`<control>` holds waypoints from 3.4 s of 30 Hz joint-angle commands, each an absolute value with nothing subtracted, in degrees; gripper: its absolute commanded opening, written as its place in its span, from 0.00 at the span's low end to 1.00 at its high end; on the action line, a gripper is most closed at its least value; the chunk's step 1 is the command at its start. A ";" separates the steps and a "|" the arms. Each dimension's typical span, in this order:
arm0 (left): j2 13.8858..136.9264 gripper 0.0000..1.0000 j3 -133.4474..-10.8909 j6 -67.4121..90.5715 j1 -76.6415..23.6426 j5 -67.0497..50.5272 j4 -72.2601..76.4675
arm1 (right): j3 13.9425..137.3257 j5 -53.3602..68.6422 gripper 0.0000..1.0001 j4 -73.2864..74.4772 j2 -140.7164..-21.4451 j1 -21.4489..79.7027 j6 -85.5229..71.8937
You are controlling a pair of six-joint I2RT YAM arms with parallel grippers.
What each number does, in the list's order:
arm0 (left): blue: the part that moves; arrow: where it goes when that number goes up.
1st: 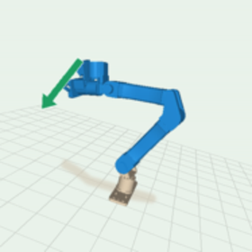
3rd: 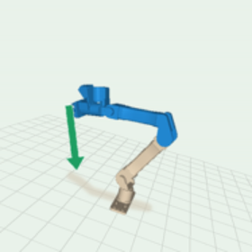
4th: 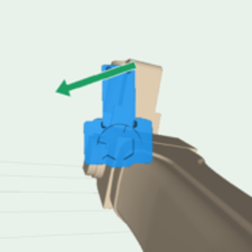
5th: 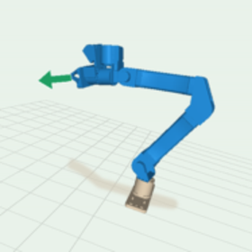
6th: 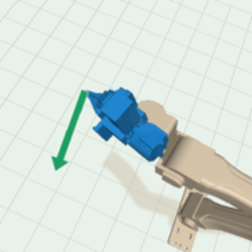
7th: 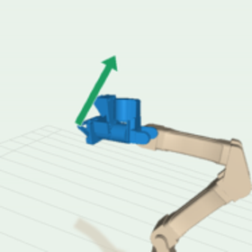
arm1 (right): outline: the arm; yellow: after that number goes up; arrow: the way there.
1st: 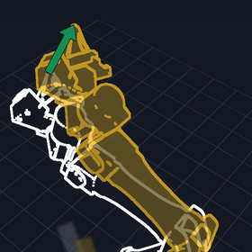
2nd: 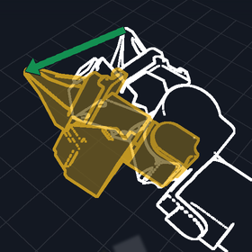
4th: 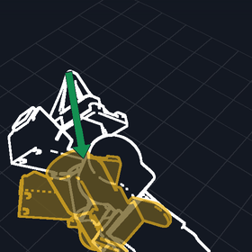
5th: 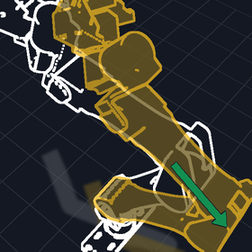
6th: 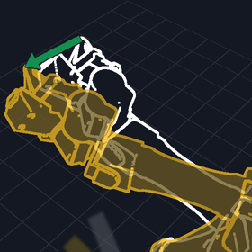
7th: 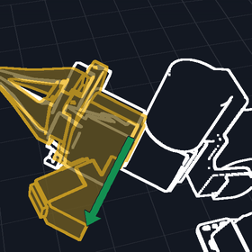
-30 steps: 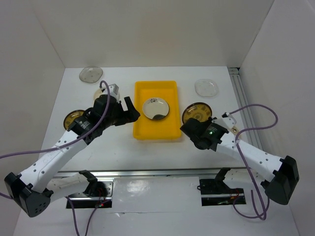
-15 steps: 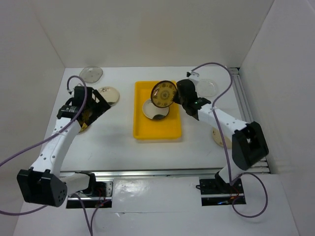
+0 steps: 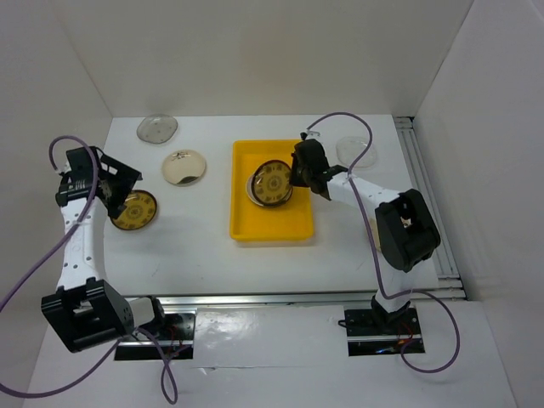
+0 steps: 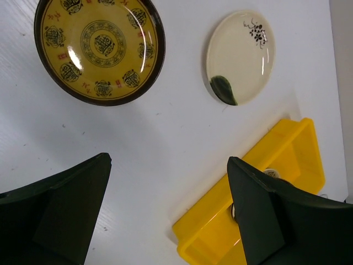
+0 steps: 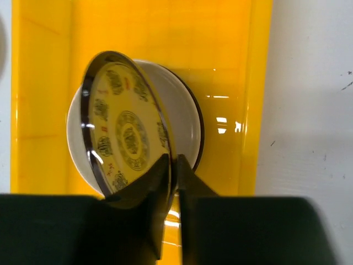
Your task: Place the plates into the plastic bin on the countertop
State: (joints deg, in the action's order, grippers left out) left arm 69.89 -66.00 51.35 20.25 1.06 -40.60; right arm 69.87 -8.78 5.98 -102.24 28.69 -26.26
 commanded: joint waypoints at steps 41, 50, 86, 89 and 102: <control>82.78 0.96 -47.90 59.50 32.70 3.43 -21.36 | 53.71 8.88 1.00 -3.96 -70.76 37.35 -18.37; 86.22 0.91 -47.90 60.82 32.70 4.04 -21.27 | 52.65 7.73 1.00 -2.81 -64.78 36.74 -17.75; 99.58 0.31 -51.68 59.68 32.70 4.13 -23.81 | 49.22 13.18 1.00 -5.01 -56.78 30.50 -21.18; 99.58 0.23 -51.68 59.68 32.70 4.13 -23.82 | 48.61 12.66 1.00 -5.01 -56.16 29.97 -21.70; 95.37 0.00 -52.73 58.10 32.17 4.14 -25.58 | 48.60 13.18 1.00 -5.01 -55.55 28.21 -21.71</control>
